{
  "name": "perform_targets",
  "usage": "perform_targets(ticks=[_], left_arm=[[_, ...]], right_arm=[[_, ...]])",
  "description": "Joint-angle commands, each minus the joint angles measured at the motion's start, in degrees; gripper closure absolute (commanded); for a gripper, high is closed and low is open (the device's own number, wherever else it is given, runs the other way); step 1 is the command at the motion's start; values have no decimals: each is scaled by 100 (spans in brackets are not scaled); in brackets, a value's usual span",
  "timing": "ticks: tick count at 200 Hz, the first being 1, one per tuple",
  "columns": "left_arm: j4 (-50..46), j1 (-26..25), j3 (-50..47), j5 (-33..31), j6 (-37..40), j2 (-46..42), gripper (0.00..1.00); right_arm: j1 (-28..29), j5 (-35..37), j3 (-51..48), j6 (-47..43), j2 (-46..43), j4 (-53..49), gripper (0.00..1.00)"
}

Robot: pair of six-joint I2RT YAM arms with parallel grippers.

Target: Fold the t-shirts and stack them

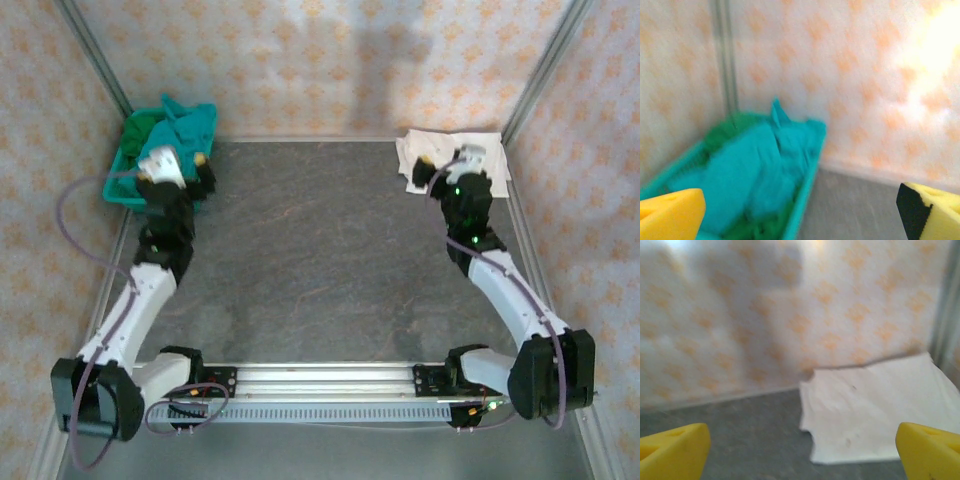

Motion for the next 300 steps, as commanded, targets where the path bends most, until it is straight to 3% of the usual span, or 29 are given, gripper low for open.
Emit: perform_targets(ticks=[1, 11, 41, 80, 97, 117, 130, 143, 161, 167, 189, 223, 243, 300], left_arm=[[-1891, 500, 1444, -139, -120, 1192, 1], [-2343, 725, 2297, -145, -50, 1890, 0], [-4404, 1379, 5473, 689, -74, 4243, 3], [-5872, 1609, 8624, 868, 101, 6592, 2], [-6163, 1640, 9441, 1215, 116, 7355, 2], [-6023, 1651, 9598, 1280, 120, 7823, 3], [-5993, 1672, 9571, 1264, 123, 7993, 12], [-6022, 1692, 9565, 1322, 127, 8098, 44], [-6093, 1702, 9552, 1352, 91, 7989, 89], [-6094, 1701, 9518, 1357, 59, 7877, 100], [-5934, 1671, 9170, 1419, -35, 7065, 100], [-4635, 1588, 7389, 1348, -522, 4802, 100], [-4469, 1445, 7120, 1400, -652, 3806, 100], [-5140, 23, 7191, 2112, -239, 2330, 100]], right_arm=[[208, -234, 737, 286, 781, -1516, 4], [316, -236, 932, 341, 978, -1514, 3], [374, -609, 1135, 795, 1195, -1444, 5], [447, -721, 790, 811, 847, -1446, 5], [449, -618, 654, 814, 615, -1573, 5], [450, -463, 424, 871, 348, -1569, 5], [450, -437, 372, 908, 233, -1607, 5], [449, -463, 393, 931, 179, -1700, 5], [459, -510, 415, 979, 141, -1723, 5], [459, -529, 424, 990, 141, -1719, 5], [459, -629, 497, 1058, 188, -1680, 5], [481, -716, 601, 1141, 281, -1560, 5], [507, -694, 640, 1085, 301, -1490, 5], [514, -462, 846, 1014, 286, -1488, 5]])
